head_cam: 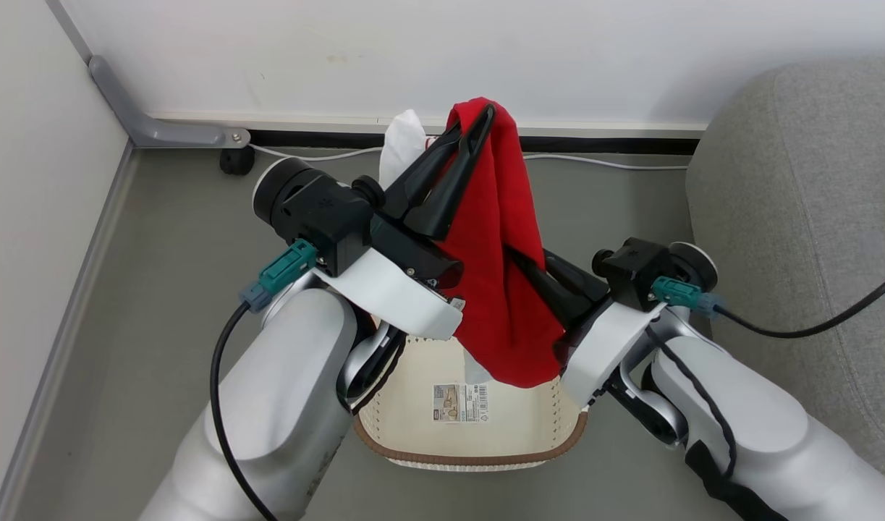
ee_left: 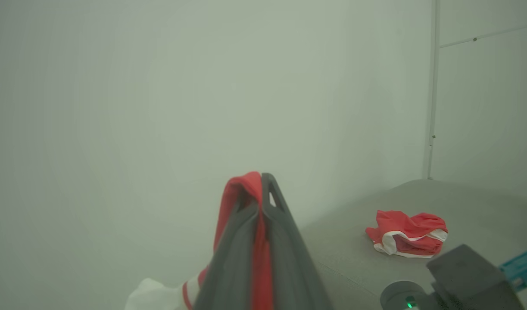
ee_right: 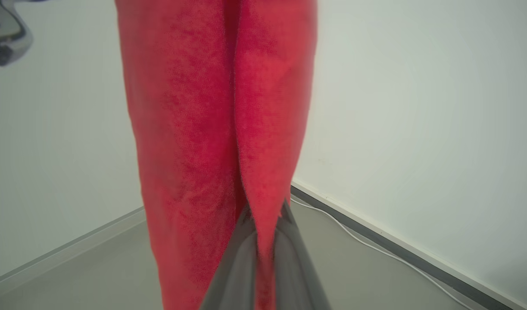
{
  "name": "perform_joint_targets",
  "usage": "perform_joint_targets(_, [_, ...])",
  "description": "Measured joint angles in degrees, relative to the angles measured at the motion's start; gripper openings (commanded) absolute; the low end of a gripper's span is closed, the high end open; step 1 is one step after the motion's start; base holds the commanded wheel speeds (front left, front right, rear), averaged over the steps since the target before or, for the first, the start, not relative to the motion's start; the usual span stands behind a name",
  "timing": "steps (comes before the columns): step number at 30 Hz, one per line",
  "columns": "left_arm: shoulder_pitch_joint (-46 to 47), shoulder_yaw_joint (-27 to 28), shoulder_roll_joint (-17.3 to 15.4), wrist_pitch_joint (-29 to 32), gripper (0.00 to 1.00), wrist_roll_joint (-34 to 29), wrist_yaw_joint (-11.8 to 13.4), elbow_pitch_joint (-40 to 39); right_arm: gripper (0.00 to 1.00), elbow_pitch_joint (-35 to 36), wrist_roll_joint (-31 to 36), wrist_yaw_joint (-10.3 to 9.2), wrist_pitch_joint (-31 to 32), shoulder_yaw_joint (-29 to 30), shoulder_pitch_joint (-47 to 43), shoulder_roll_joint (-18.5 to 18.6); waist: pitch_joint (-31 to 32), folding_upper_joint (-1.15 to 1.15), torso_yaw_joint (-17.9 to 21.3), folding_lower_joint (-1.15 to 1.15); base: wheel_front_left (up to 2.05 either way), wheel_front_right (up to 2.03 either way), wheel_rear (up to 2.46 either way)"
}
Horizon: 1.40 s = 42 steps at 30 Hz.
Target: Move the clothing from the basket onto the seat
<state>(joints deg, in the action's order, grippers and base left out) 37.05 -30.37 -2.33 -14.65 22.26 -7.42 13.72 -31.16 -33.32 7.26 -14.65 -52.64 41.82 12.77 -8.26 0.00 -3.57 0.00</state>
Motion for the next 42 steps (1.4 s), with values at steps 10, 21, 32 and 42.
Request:
perform_joint_targets(10, [-0.14, 0.49, 0.07, -0.01, 1.0, 0.03, 0.0, 0.82, 0.0, 6.37, 2.68, 0.0, 0.0, 9.38, -2.95, 0.87, -0.39, 0.0, 1.69, 0.0, 0.0, 0.0, 0.0])
perform_joint_targets(21, [-2.42, 0.46, 0.05, -0.01, 1.0, 0.01, 0.0, 3.35, 0.0, 15.77, 7.69, 0.0, 0.0, 26.07, -10.92, 0.87, -0.07, 0.0, 4.65, 0.0, 0.0, 0.0, 0.0])
perform_joint_targets(32, [-5.66, -0.27, 0.03, -0.01, 1.0, 0.51, 0.0, 4.7, 0.0, 21.62, 11.33, 0.0, 0.0, 39.35, -14.49, 0.01, 0.96, 0.0, 9.15, 0.0, 0.0, 0.0, 0.0])
perform_joint_targets(42, [-7.88, -0.23, -0.42, -0.01, 1.0, 0.45, 0.0, 5.33, 0.0, 24.12, 11.84, 0.0, 0.0, 43.21, -15.4, -0.76, 1.05, 0.0, 13.23, 0.0, 0.0, 0.0, 0.0])
